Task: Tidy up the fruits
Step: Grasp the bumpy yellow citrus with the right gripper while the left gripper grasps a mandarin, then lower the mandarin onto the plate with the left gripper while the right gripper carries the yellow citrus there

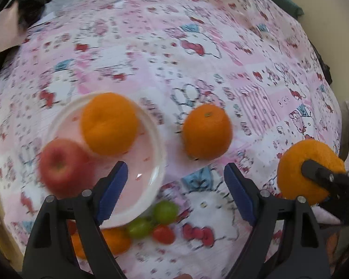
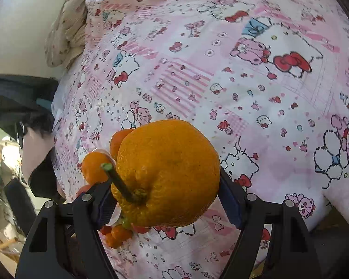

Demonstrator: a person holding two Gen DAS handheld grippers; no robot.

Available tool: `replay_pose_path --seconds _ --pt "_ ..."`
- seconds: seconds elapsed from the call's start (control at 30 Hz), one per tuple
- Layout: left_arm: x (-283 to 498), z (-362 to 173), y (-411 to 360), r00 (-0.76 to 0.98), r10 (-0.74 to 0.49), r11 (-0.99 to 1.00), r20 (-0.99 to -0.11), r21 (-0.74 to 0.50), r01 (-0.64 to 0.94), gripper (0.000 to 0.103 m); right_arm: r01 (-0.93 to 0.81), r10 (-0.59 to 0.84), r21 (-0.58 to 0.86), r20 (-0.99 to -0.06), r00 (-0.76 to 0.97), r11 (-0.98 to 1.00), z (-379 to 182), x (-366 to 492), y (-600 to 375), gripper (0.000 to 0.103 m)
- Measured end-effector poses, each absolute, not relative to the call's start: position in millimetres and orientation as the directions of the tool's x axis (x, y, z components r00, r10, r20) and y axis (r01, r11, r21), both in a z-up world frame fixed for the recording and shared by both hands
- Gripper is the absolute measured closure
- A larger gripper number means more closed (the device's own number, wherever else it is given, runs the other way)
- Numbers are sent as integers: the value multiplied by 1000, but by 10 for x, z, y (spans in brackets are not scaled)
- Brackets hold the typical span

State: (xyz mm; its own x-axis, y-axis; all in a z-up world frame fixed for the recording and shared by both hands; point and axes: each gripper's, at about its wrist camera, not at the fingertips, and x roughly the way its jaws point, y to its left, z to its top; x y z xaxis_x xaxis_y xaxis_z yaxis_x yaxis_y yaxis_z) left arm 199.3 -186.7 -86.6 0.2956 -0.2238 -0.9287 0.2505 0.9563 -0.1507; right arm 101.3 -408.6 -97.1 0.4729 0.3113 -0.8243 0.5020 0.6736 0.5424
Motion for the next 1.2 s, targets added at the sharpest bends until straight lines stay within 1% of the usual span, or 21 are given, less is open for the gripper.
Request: replay_pose_path --seconds 0.07,0.2,0.37,0.53,0.57,0.6,0.73,0.8,0.9,1.2 --pt "2094 -967 -2085 280 -206 949 -938 -122 289 21 501 312 546 -822 477 671 -959 995 -4099 24" --pt "2231 -1125 -2372 257 -213 934 -943 -119 337 21 506 322 560 -814 484 656 -959 1005 -4118 24" --pt "2396 -1354 -2536 201 -200 936 -959 -126 330 21 528 319 566 -812 489 632 -973 1001 -4203 24" --pt "2451 -1463 -2610 207 -183 939 -961 -108 328 21 544 288 554 -818 499 630 -943 979 -4259 24" --pt "2453 -1473 -2615 213 -180 939 -960 -103 327 23 548 286 553 -819 498 628 -947 980 -4271 24" --pt "2459 -1476 -2612 224 -166 941 -960 -86 327 32 552 284 552 -820 497 625 -953 980 -4283 24" --pt "2445 -1470 -2605 239 -160 937 -958 -71 342 34 557 285 555 -819 498 618 -960 987 -4305 24" --pt "2409 -1439 -2604 251 -154 931 -956 -55 360 35 553 285 555 -818 500 621 -957 994 -4308 24" --pt "2362 -1336 -2552 276 -162 936 -947 -59 347 35 554 286 558 -816 503 617 -955 996 -4325 24" --pt "2241 -718 -2188 385 -172 942 -907 -38 332 35 544 286 565 -809 514 621 -902 993 -4276 24"
